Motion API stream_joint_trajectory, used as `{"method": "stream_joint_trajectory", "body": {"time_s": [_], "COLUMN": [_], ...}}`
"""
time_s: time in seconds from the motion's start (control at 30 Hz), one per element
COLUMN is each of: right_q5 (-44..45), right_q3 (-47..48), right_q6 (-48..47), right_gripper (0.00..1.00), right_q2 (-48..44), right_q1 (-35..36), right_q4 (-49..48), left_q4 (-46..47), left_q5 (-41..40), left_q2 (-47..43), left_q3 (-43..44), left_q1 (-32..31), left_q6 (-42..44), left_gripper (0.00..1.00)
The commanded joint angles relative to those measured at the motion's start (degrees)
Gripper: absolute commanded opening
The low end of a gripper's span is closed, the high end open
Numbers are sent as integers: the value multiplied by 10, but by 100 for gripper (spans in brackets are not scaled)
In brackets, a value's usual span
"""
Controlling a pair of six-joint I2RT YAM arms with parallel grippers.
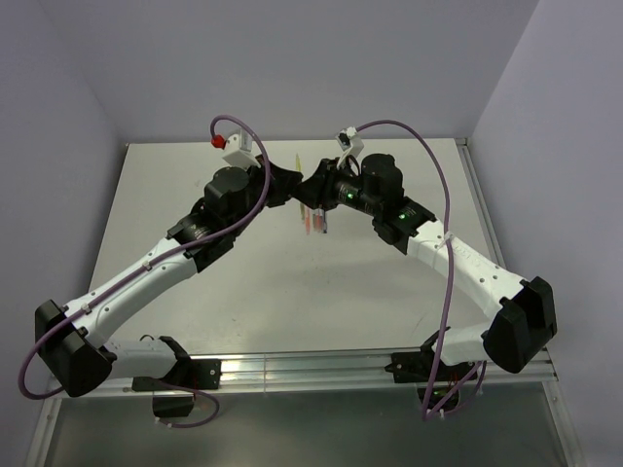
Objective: Insert the pens into the pen caps
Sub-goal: Pick up the pen from the center of the board, then move the pen cap to the center of the board.
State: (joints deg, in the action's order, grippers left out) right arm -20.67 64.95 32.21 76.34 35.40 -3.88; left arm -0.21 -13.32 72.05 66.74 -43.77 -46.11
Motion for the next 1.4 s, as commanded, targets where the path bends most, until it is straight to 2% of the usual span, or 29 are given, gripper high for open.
{"method": "stream_joint_trajectory", "body": {"time_s": [0.0,0.13,0.17,0.23,0.33,0.47,0.6,0.73,0.87,0.97,1.03,1.1,1.17,1.23,1.3,1.37], "right_q5": [-3,6,7,9,13,13,12,7,16,28,35,34,33,36,39,40], "right_q3": [20,23,25,32,33,38,40,39,40,33,29,20,12,6,-6,-15], "right_q6": [4,1,1,-5,-6,-12,-16,-15,-21,-23,-25,-25,-25,-28,-25,-26], "right_gripper": [40,26,13,0,0,0,0,0,0,0,0,0,0,0,0,0], "right_q2": [0,-1,0,3,2,0,-2,-5,-11,-23,-33,-43,-50,-59,-70,-78], "right_q1": [4,4,4,4,4,4,4,4,4,4,4,4,4,3,3,3], "right_q4": [-30,-24,-21,-11,-4,5,8,8,21,33,51,58,62,74,77,76], "left_q4": [26,23,24,24,19,-16,-54,-91,-151,-225,-260,-311,-320,-296,-284,-297], "left_q5": [-3,2,3,5,-1,-36,-79,-108,-147,-153,-88,-57,-21,-18,-33,-90], "left_q2": [-17,-12,-13,-13,-15,-20,-41,-67,-85,-69,-57,-19,-2,-3,10,39], "left_q3": [3,1,-2,-4,-1,15,50,65,82,101,96,101,91,46,14,5], "left_q1": [-4,-5,-5,-5,-5,-5,-4,0,16,57,128,189,220,247,252,251], "left_q6": [14,11,12,15,21,33,69,87,106,111,120,133,105,71,-2,-125], "left_gripper": [0,0,0,0,1,11,29,38,41,40,45,43,41,40,40,41]}}
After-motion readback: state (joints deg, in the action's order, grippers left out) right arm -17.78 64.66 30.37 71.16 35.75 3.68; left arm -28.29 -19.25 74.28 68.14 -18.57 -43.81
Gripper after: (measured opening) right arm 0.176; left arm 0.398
